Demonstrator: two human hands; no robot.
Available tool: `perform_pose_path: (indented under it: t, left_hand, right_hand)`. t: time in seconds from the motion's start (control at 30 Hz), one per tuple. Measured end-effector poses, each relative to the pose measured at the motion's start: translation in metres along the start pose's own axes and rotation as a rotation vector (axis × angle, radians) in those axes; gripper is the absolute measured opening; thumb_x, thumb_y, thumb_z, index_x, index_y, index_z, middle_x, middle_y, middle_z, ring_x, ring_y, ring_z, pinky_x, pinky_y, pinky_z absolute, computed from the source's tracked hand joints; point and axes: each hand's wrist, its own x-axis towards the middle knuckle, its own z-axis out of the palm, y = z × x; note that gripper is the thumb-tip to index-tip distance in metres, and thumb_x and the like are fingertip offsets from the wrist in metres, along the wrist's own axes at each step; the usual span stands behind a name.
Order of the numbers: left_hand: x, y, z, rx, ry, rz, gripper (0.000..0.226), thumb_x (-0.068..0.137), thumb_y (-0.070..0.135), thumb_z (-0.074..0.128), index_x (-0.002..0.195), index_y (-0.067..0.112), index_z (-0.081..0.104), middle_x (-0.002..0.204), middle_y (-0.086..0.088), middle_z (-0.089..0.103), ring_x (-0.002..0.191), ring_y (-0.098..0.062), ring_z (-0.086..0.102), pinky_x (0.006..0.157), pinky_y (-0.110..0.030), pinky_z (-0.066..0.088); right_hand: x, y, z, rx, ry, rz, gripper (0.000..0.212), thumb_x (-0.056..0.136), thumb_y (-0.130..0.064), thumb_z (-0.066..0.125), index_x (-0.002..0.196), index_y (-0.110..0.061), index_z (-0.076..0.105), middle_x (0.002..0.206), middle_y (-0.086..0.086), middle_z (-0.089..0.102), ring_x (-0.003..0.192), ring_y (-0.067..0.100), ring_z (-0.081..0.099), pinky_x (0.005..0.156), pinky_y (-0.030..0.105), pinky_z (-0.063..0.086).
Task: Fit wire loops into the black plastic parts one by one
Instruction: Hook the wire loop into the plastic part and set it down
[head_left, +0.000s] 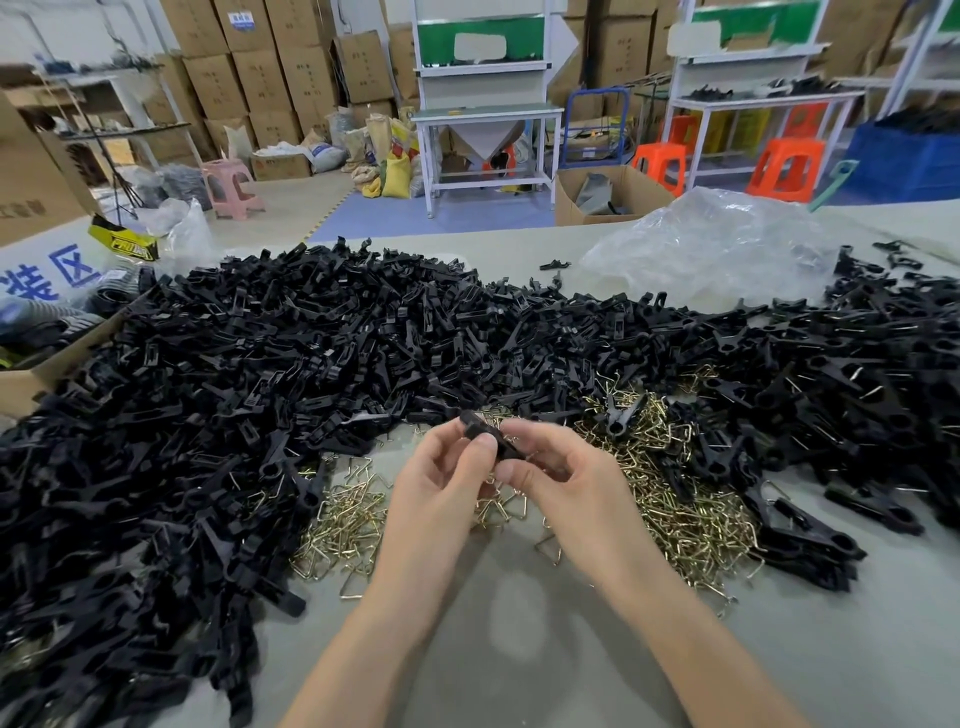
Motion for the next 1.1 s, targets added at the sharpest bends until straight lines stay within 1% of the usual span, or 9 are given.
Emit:
perform_pose_path:
  t: [0.07, 0.17, 0.27, 0.33, 0.43, 0.5, 0.7, 0.9, 1.1]
  left_hand:
    - [0.001, 0.0, 0.0, -0.031, 0.002, 0.008, 0.04, 0.075, 0.05, 0.069, 0.107, 0.026, 0.071, 0.103, -0.004, 0.075, 0.086, -0.013, 0.068, 0.068, -0.025, 0.055]
    - [-0.001, 0.003, 0.0, 0.064, -0.029, 0.046, 0.03, 0.082, 0.046, 0.067, 0.108, 0.03, 0.071, 0.1, -0.005, 0.073, 0.083, -0.012, 0.067, 0.065, -0.021, 0.055]
    - [-0.002, 0.003, -0.009, 0.468, -0.014, 0.268, 0.021, 0.097, 0.039, 0.059, 0.118, 0.04, 0.062, 0.096, 0.011, 0.069, 0.081, -0.001, 0.066, 0.066, -0.01, 0.048]
    - [-0.002, 0.003, -0.019, 0.854, -0.013, 0.411, 0.03, 0.096, 0.05, 0.051, 0.123, 0.038, 0.057, 0.097, 0.019, 0.064, 0.092, 0.002, 0.06, 0.079, -0.015, 0.045]
    - [-0.002, 0.003, -0.033, 1.288, -0.138, 0.397, 0.041, 0.094, 0.058, 0.047, 0.127, 0.038, 0.059, 0.112, 0.021, 0.051, 0.11, -0.001, 0.043, 0.1, -0.027, 0.037]
    - [-0.002, 0.002, -0.039, 1.395, -0.212, 0.337, 0.036, 0.094, 0.06, 0.049, 0.124, 0.043, 0.06, 0.116, 0.021, 0.047, 0.114, -0.005, 0.041, 0.102, -0.031, 0.034]
    - [0.001, 0.003, -0.035, 1.227, -0.163, 0.329, 0.004, 0.096, 0.038, 0.062, 0.099, 0.038, 0.058, 0.1, 0.03, 0.052, 0.102, -0.002, 0.045, 0.095, -0.03, 0.036]
    - [0.0, 0.007, -0.031, 0.749, 0.082, 0.284, 0.012, 0.094, 0.024, 0.067, 0.09, 0.035, 0.065, 0.087, 0.023, 0.068, 0.079, 0.004, 0.061, 0.07, -0.01, 0.044]
    - [0.006, 0.015, -0.035, 0.405, 0.244, 0.188, 0.004, 0.092, 0.026, 0.072, 0.088, 0.024, 0.072, 0.074, 0.007, 0.071, 0.066, -0.003, 0.061, 0.065, -0.012, 0.047]
  right_hand:
    - [0.002, 0.002, -0.002, 0.041, -0.039, 0.038, 0.029, 0.084, -0.02, 0.081, 0.099, -0.045, 0.075, 0.106, -0.016, 0.075, 0.102, 0.0, 0.068, 0.092, 0.022, 0.052]
    - [0.003, 0.003, -0.004, 0.124, -0.089, 0.056, 0.025, 0.086, -0.013, 0.078, 0.103, -0.031, 0.075, 0.104, -0.011, 0.078, 0.102, 0.005, 0.071, 0.089, 0.02, 0.053]
    - [0.006, 0.004, -0.008, 0.134, -0.047, 0.032, 0.026, 0.088, -0.006, 0.075, 0.105, -0.025, 0.072, 0.099, -0.011, 0.078, 0.097, 0.003, 0.072, 0.082, 0.011, 0.051]
    - [0.009, 0.006, -0.014, 0.1, 0.041, 0.023, 0.025, 0.088, -0.009, 0.076, 0.104, -0.027, 0.072, 0.095, -0.013, 0.077, 0.09, 0.001, 0.071, 0.078, 0.011, 0.05]
    - [0.013, 0.01, -0.022, 0.096, 0.156, 0.027, 0.024, 0.089, -0.012, 0.076, 0.105, -0.028, 0.07, 0.094, -0.015, 0.076, 0.083, 0.001, 0.07, 0.074, 0.012, 0.052]
    - [0.015, 0.013, -0.024, 0.082, 0.195, 0.033, 0.024, 0.089, -0.014, 0.076, 0.106, -0.029, 0.069, 0.095, -0.019, 0.075, 0.085, 0.0, 0.07, 0.075, 0.013, 0.052]
    - [0.014, 0.014, -0.022, -0.008, 0.197, 0.011, 0.024, 0.089, -0.017, 0.077, 0.103, -0.033, 0.067, 0.095, -0.022, 0.074, 0.086, 0.001, 0.07, 0.079, 0.015, 0.052]
    - [0.009, 0.013, -0.02, -0.094, 0.13, -0.027, 0.029, 0.089, -0.015, 0.077, 0.104, -0.038, 0.068, 0.097, -0.025, 0.073, 0.091, -0.004, 0.068, 0.08, 0.008, 0.048]
    - [0.007, 0.015, -0.013, -0.132, 0.011, -0.024, 0.036, 0.089, -0.009, 0.075, 0.104, -0.042, 0.07, 0.097, -0.022, 0.075, 0.096, -0.002, 0.07, 0.086, 0.013, 0.05]
